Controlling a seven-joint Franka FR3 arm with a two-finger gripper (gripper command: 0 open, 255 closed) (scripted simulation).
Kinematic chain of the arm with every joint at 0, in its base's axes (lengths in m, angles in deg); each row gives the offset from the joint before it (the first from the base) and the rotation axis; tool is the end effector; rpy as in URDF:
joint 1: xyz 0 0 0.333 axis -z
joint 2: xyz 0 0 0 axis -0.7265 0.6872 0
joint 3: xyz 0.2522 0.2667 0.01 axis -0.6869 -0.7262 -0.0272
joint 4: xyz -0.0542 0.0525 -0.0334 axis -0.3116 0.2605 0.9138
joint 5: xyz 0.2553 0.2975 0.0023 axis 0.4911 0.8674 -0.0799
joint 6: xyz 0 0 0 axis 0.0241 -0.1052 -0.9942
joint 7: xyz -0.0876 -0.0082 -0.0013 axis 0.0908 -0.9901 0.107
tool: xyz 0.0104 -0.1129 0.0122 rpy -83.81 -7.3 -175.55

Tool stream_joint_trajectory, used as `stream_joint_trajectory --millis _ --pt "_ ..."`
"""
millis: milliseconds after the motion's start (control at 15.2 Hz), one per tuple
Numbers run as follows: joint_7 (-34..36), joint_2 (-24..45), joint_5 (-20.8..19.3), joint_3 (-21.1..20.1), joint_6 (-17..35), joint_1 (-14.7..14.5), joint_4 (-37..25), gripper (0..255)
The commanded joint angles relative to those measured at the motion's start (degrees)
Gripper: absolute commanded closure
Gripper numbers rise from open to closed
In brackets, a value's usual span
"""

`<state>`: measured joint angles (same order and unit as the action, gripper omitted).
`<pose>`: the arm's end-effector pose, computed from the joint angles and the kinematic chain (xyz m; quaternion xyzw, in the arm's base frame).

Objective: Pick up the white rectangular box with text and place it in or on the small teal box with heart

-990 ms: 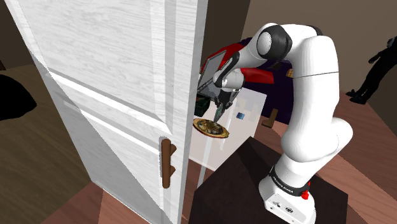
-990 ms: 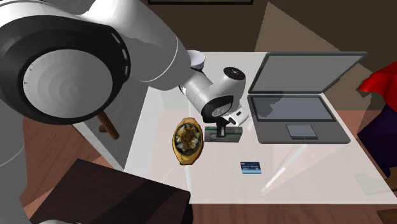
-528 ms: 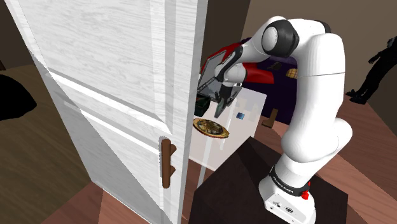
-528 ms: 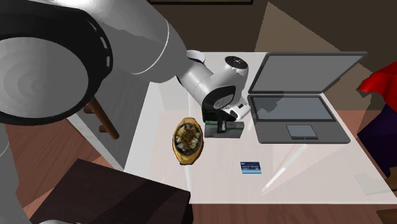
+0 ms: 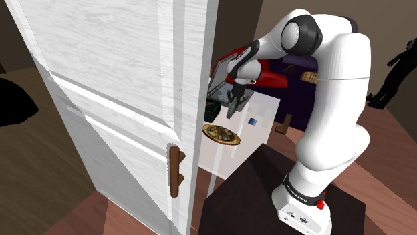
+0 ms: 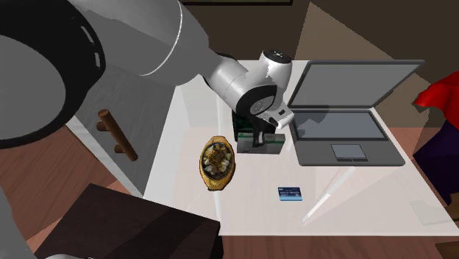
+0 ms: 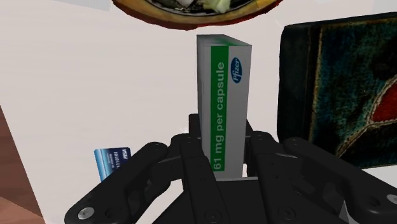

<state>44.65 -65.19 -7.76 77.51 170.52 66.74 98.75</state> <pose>0.5403 -0.3193 0.3013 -0.7899 0.6124 0.0063 0.0306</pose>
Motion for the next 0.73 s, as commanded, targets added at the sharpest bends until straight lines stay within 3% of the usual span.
stream_joint_trajectory --millis 0,660 --pt "0.4 -1.2 -0.4 0.2 -1.1 -0.2 0.1 255" --pt "1.9 -6.0 -2.3 1.0 -7.3 -0.7 -1.5 255"
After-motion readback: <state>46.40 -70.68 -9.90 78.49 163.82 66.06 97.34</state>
